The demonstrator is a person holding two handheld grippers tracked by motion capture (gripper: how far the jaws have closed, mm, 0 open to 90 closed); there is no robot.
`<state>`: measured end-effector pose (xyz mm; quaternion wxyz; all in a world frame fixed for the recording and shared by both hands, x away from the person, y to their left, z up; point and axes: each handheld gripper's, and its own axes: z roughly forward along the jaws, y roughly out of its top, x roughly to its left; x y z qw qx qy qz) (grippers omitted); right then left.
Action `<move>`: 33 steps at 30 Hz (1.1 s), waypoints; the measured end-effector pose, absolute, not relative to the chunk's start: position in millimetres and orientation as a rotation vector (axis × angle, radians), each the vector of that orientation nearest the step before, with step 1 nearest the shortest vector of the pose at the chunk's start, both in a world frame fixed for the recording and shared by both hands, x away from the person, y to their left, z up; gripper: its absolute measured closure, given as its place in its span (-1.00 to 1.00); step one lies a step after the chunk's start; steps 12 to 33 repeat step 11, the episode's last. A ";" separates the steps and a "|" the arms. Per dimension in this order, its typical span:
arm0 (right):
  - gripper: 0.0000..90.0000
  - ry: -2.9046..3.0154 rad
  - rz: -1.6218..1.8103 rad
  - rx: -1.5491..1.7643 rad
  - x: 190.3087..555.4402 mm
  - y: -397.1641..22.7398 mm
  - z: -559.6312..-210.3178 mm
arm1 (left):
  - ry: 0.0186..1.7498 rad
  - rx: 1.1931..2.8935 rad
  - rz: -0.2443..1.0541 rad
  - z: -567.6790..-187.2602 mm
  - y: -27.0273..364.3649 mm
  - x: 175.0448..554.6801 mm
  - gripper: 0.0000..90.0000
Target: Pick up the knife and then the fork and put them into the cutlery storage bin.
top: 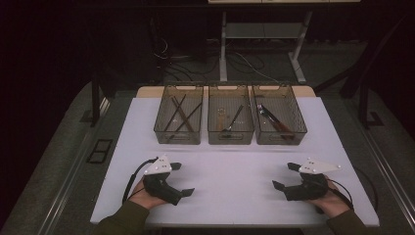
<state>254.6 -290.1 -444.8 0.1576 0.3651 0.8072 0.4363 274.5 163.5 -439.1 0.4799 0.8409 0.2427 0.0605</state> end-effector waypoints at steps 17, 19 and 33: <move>-0.73 2.309 1.248 1.038 254.4 -289.4 -444.4 | 0.597 2.050 0.144 -439.0 162.9 273.7 -1.00; -0.73 2.309 1.248 1.038 254.4 -289.4 -444.4 | 0.597 2.050 0.144 -439.0 162.9 273.7 -1.00; -0.73 2.309 1.248 1.038 254.4 -289.4 -444.4 | 0.597 2.050 0.144 -439.0 162.9 273.7 -1.00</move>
